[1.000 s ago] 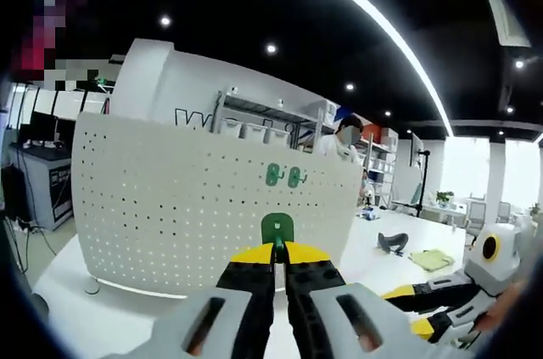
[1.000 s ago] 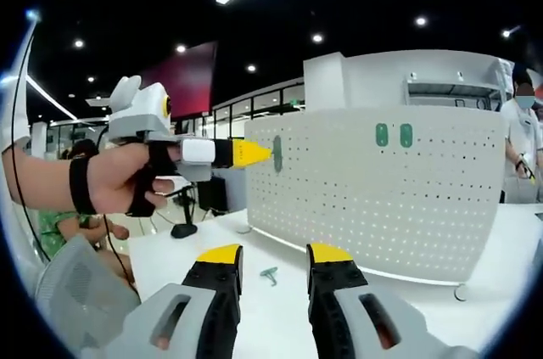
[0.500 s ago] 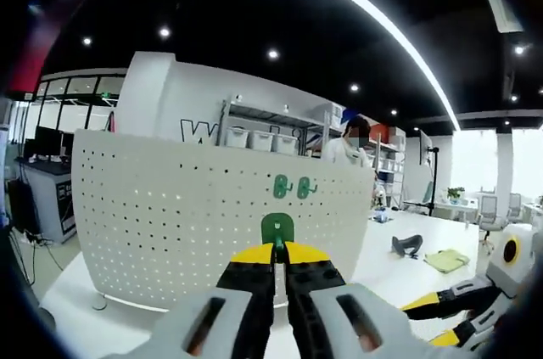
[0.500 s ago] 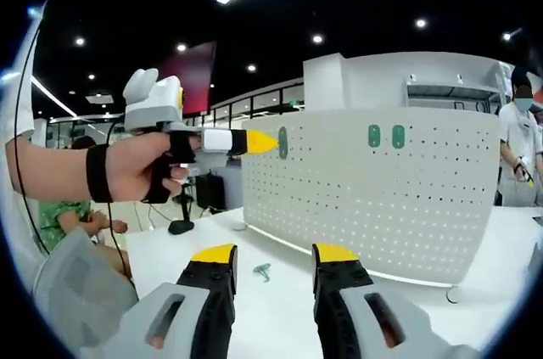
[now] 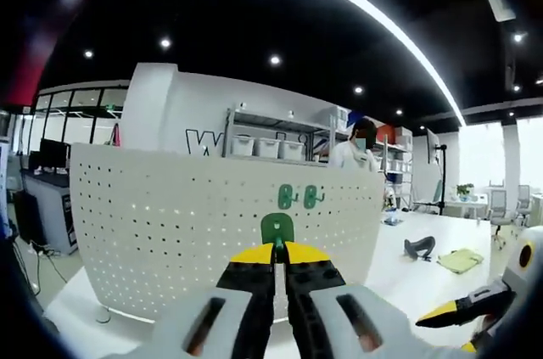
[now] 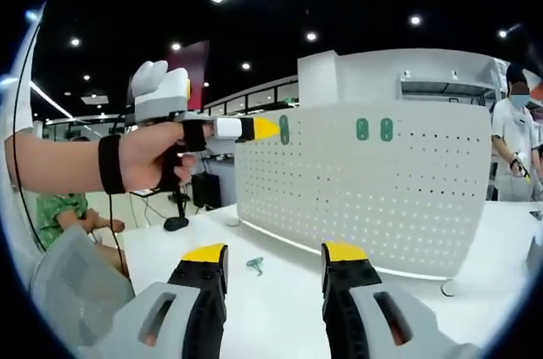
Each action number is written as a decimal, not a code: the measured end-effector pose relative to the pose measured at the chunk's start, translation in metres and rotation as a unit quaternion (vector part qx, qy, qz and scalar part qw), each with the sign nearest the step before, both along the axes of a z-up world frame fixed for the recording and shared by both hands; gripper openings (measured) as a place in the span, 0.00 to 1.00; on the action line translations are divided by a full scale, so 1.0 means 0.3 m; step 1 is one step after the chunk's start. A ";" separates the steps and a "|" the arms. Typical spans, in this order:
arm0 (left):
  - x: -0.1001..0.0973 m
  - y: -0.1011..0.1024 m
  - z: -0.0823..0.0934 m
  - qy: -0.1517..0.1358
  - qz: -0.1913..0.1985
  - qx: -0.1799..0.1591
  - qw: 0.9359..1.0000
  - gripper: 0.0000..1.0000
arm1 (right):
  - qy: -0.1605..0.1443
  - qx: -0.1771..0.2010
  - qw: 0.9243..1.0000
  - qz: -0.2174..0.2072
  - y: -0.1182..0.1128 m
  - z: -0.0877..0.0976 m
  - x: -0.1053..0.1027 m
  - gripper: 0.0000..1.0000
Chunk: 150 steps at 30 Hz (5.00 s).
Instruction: Insert the hook assembly into the mounting plate slot until the hook locks in place.
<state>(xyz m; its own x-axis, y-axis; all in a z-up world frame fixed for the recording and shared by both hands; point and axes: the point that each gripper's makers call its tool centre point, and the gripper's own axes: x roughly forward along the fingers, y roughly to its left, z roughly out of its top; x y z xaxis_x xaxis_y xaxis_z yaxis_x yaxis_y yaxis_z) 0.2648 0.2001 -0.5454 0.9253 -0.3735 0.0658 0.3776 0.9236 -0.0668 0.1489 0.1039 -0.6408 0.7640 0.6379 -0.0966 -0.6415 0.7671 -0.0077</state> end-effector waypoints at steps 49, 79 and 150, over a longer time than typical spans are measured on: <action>0.249 -0.076 0.063 -0.012 0.057 0.066 0.996 0.03 | 0.018 0.040 0.998 -0.043 -0.138 -0.044 0.009 0.54; 0.376 -0.103 0.058 0.011 0.083 0.070 0.994 0.03 | 0.041 0.055 0.996 -0.056 -0.184 -0.091 0.012 0.55; 0.499 -0.139 0.081 0.031 0.120 0.058 0.991 0.06 | 0.065 0.072 0.994 -0.054 -0.176 -0.149 -0.011 0.54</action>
